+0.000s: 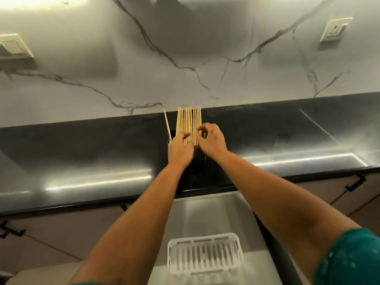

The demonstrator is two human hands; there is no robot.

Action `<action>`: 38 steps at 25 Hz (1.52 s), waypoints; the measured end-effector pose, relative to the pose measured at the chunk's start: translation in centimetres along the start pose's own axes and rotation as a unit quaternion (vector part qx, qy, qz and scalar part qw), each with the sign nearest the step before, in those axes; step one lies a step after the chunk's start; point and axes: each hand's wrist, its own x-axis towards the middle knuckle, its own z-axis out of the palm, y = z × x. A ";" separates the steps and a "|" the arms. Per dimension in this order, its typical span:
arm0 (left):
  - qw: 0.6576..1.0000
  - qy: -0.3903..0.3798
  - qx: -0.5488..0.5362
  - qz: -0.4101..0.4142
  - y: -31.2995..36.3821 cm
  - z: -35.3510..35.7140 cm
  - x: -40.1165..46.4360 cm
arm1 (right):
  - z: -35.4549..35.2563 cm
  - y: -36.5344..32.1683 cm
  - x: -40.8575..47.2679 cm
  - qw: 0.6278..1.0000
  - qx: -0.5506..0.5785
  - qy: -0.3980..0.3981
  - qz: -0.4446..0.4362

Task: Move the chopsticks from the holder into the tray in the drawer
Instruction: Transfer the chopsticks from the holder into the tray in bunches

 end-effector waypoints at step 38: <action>0.967 -0.144 -0.210 0.016 4.1 -3.8 -5.8 | -11.4 -11.3 -3.4 0.956 0.103 -0.249 -0.112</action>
